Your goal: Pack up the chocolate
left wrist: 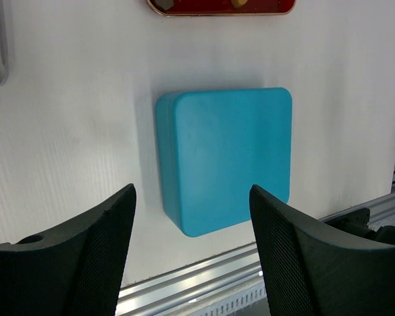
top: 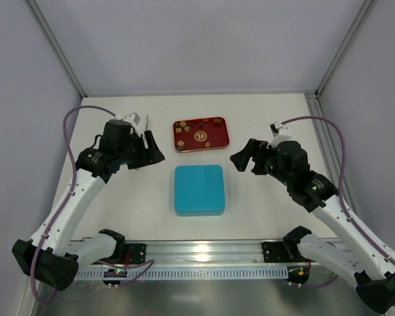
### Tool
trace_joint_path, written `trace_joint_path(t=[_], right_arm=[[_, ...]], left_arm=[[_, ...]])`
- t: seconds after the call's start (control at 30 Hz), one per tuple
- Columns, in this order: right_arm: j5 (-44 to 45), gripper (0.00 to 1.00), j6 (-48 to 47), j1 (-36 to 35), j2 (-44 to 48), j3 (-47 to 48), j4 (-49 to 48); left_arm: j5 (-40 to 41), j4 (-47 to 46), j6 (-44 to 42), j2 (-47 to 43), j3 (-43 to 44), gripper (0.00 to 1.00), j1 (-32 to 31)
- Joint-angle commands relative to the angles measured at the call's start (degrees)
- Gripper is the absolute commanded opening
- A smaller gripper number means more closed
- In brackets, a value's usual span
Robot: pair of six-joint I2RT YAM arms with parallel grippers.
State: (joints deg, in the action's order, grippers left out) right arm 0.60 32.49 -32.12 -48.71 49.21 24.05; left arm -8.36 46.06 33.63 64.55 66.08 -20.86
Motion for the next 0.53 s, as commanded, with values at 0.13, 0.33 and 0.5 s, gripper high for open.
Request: trace_joint_path(t=[0.13,0.33,0.5], right_arm=[[8.62,1.0,-3.75,0.21,4.15,3.52,5.82],[9.94,1.0,-3.58,0.13,5.55,1.95,6.53],[11.17,1.0,-2.7,0.21,6.17,0.71,5.39]], left_arm=[[1.59,4.21,-2.16,-8.39,-1.22,0.7,0.12],[1.24,5.18,-2.95,-10.24,-2.28,0.7,0.03],[0.71,5.35,-3.83,-10.06,-1.84,0.7,0.03]])
